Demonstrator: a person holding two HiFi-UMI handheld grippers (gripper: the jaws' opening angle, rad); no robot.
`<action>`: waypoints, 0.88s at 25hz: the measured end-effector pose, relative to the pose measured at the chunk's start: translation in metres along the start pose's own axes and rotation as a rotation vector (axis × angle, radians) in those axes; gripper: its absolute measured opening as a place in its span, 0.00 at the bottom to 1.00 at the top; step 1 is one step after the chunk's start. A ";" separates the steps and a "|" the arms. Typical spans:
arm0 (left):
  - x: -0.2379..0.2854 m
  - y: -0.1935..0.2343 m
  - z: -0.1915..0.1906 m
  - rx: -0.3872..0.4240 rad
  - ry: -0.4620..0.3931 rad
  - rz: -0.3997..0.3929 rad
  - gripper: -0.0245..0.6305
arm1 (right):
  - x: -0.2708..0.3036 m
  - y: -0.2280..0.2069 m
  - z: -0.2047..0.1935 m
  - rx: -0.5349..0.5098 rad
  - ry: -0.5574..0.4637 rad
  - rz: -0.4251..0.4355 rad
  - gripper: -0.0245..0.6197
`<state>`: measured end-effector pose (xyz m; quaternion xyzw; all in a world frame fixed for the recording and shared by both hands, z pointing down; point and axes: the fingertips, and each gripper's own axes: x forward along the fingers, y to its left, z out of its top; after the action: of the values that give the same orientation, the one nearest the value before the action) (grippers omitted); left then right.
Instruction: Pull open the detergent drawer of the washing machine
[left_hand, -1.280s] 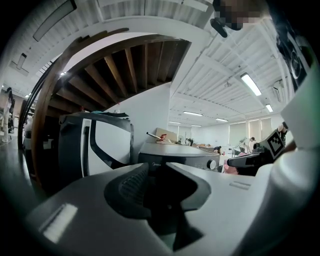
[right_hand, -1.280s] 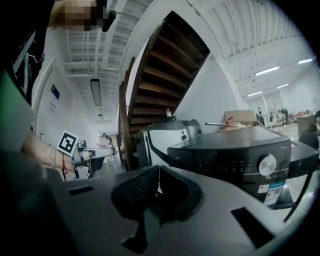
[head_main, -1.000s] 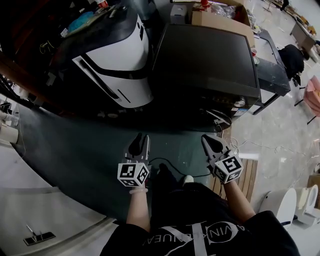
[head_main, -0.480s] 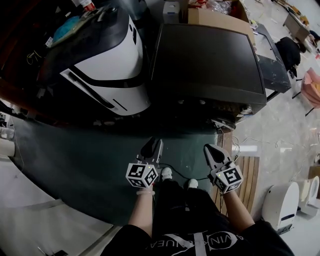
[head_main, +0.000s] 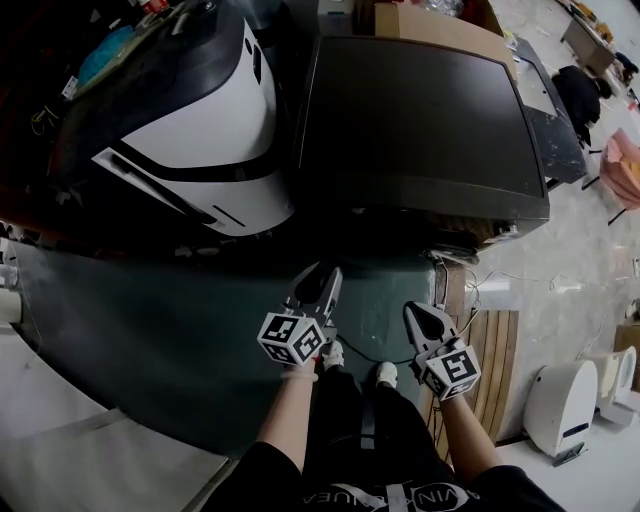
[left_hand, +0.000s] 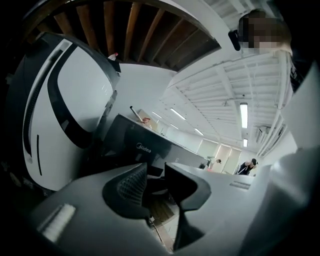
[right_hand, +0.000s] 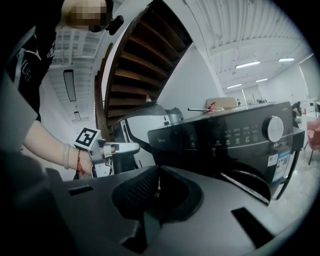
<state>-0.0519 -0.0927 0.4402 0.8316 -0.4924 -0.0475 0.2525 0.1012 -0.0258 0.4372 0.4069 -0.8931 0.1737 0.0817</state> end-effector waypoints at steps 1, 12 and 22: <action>0.007 0.003 -0.001 -0.011 -0.003 -0.008 0.19 | 0.003 -0.002 -0.004 -0.001 0.006 -0.003 0.06; 0.065 0.031 -0.013 -0.109 -0.025 -0.080 0.19 | 0.038 0.000 -0.039 -0.023 0.058 0.023 0.06; 0.083 0.040 -0.018 -0.228 -0.037 -0.114 0.23 | 0.029 0.003 -0.042 -0.017 0.059 -0.006 0.06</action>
<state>-0.0355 -0.1712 0.4882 0.8231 -0.4404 -0.1329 0.3329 0.0800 -0.0290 0.4836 0.4038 -0.8904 0.1779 0.1118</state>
